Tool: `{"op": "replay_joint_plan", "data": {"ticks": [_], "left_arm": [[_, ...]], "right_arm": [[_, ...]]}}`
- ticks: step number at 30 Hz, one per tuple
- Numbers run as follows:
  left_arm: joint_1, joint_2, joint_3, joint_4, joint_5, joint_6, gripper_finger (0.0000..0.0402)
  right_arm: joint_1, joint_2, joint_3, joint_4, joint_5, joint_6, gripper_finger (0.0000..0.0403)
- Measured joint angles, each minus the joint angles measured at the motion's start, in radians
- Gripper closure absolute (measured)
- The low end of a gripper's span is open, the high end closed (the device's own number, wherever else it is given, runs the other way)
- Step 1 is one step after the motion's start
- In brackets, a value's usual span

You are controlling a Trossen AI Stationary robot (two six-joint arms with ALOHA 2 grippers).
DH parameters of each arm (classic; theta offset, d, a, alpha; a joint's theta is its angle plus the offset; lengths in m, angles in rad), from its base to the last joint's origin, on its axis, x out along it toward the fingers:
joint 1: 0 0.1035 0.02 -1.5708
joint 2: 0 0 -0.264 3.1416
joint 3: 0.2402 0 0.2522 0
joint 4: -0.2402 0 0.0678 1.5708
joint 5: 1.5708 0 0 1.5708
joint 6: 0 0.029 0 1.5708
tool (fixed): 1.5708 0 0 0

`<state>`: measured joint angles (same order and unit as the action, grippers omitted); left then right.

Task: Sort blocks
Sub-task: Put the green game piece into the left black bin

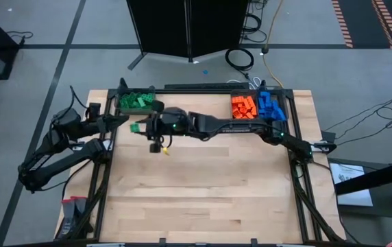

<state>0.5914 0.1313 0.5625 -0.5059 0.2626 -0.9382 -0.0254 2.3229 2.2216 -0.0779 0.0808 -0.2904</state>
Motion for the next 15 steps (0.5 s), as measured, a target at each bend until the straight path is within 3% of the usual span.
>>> {"op": "replay_joint_plan", "data": {"ticks": [9,15], "left_arm": [[-0.001,0.005,0.000,0.113,0.030,-0.026,0.0100],[-0.001,0.026,0.000,0.099,0.049,-0.031,0.0100]], "right_arm": [[-0.033,-0.010,-0.005,-0.050,0.000,-0.027,0.0286],[-0.032,0.003,-0.008,-0.065,0.004,-0.063,0.0286]]}}
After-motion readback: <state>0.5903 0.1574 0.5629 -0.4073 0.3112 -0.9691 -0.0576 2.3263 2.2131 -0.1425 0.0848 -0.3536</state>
